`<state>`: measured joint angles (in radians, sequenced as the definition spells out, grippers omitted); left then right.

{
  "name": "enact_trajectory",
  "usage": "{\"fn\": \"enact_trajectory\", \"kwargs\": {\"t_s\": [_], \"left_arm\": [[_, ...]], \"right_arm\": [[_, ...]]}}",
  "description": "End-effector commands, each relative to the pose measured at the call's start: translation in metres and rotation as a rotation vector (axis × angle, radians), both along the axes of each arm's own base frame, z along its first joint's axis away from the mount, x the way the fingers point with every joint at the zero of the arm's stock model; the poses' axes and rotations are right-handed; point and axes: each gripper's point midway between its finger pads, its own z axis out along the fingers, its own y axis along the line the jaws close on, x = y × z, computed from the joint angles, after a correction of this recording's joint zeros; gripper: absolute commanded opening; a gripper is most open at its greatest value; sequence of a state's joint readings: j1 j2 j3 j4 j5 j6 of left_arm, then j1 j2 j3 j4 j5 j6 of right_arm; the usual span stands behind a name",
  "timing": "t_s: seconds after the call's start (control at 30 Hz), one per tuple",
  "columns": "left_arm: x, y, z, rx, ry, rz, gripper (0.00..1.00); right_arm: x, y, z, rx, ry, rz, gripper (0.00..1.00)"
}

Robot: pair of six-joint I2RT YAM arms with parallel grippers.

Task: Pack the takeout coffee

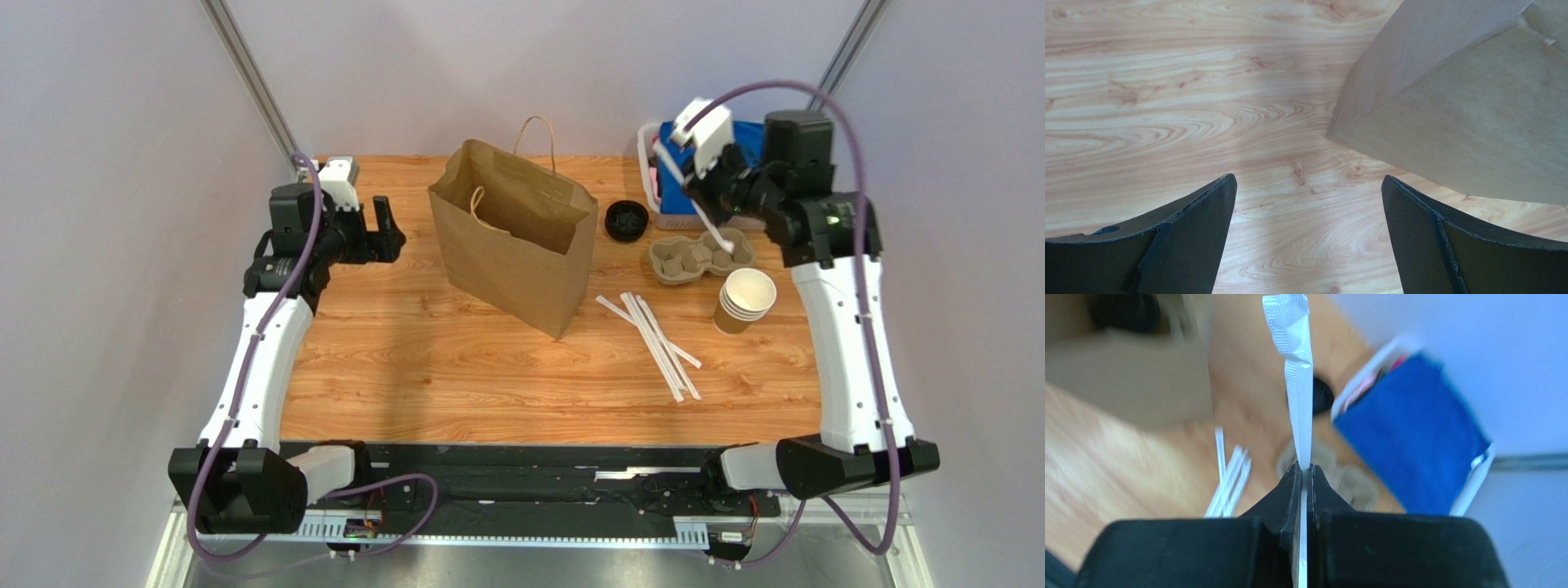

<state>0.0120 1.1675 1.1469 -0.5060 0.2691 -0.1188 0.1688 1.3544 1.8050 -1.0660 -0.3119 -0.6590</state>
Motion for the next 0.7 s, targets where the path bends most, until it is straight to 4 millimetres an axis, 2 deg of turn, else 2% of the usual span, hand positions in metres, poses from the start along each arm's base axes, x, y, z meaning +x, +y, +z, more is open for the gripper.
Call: {"fn": "enact_trajectory", "kwargs": {"t_s": [0.0,0.03,0.07,0.1,0.13,0.2,0.23,0.3,0.33,0.37,0.4,0.43,0.5,0.53,0.67], "left_arm": [[0.015,0.004,0.046,0.032,-0.148,-0.013,0.96],[0.016,0.004,0.046,0.03,-0.149,-0.01,0.96],[0.017,0.003,0.046,0.027,-0.15,-0.012,0.96],[0.016,0.002,0.046,0.02,-0.148,-0.012,0.96],[0.017,0.003,0.045,0.015,-0.144,-0.008,0.96],[0.015,0.002,0.044,0.01,-0.144,-0.007,0.96],[0.015,0.003,0.045,0.01,-0.148,-0.004,0.96],[0.013,0.005,0.046,0.021,-0.156,0.006,0.96],[0.012,0.006,0.047,0.031,-0.162,0.007,0.96],[0.009,0.007,0.048,0.037,-0.162,0.013,0.96],[0.009,0.009,0.046,0.041,-0.158,0.019,0.96],[0.007,0.009,0.046,0.042,-0.156,0.022,0.96],[0.002,0.01,0.042,0.045,-0.148,0.029,0.96],[0.0,0.011,0.041,0.04,-0.144,0.034,0.96],[-0.008,0.009,0.035,0.029,-0.14,0.03,0.96]], "right_arm": [[-0.012,0.049,0.126,0.399,-0.197,0.114,0.0],[-0.003,0.057,0.15,0.458,-0.254,0.142,0.0],[-0.005,0.066,0.166,0.507,-0.275,0.188,0.0],[-0.013,0.073,0.193,0.594,-0.294,0.208,0.0],[-0.004,0.084,0.207,0.637,-0.323,0.245,0.0],[-0.01,0.1,0.228,0.708,-0.327,0.305,0.0],[-0.003,0.117,0.225,0.716,-0.312,0.344,0.0],[-0.004,0.136,0.224,0.745,-0.275,0.381,0.0],[-0.007,0.155,0.22,0.74,-0.259,0.422,0.0],[-0.005,0.162,0.217,0.725,-0.272,0.417,0.0],[-0.005,0.171,0.212,0.705,-0.273,0.424,0.0],[-0.01,0.189,0.198,0.645,-0.272,0.464,0.0],[-0.006,0.199,0.18,0.599,-0.258,0.452,0.0],[-0.002,0.209,0.158,0.573,-0.214,0.458,0.0],[0.009,0.221,0.124,0.523,-0.19,0.432,0.0]]}}
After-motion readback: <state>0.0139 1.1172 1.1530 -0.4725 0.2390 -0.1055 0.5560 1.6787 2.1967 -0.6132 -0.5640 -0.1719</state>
